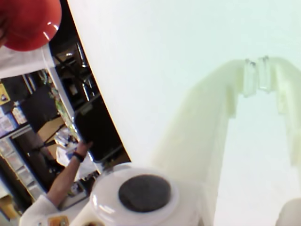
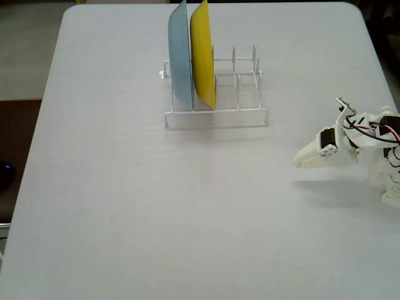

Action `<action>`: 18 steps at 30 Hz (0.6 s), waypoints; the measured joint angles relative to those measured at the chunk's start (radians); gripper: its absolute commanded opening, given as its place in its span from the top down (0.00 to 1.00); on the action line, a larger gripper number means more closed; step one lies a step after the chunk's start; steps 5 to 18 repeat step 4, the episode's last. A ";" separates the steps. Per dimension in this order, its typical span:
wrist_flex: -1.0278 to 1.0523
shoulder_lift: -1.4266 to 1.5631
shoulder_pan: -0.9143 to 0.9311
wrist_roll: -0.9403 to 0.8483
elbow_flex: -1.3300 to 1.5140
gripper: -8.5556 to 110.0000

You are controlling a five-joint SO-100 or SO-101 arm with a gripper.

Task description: Please give me two plates.

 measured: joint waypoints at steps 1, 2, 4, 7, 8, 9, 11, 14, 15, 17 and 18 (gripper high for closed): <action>0.000 0.000 0.000 0.000 0.000 0.93; 0.000 0.000 0.000 0.000 0.000 0.93; 0.000 0.000 0.000 0.000 0.000 0.93; 0.000 0.000 0.000 0.000 0.000 0.93; 0.000 0.000 0.000 0.000 0.000 0.93; 0.000 0.000 0.000 0.000 0.000 0.93; 0.000 0.000 0.000 0.000 0.000 0.93; 0.000 0.000 0.000 0.000 0.000 0.93; 0.000 0.000 0.000 0.000 0.000 0.93; 0.000 0.000 0.000 0.000 0.000 0.93; 0.000 0.000 0.000 0.000 0.000 0.93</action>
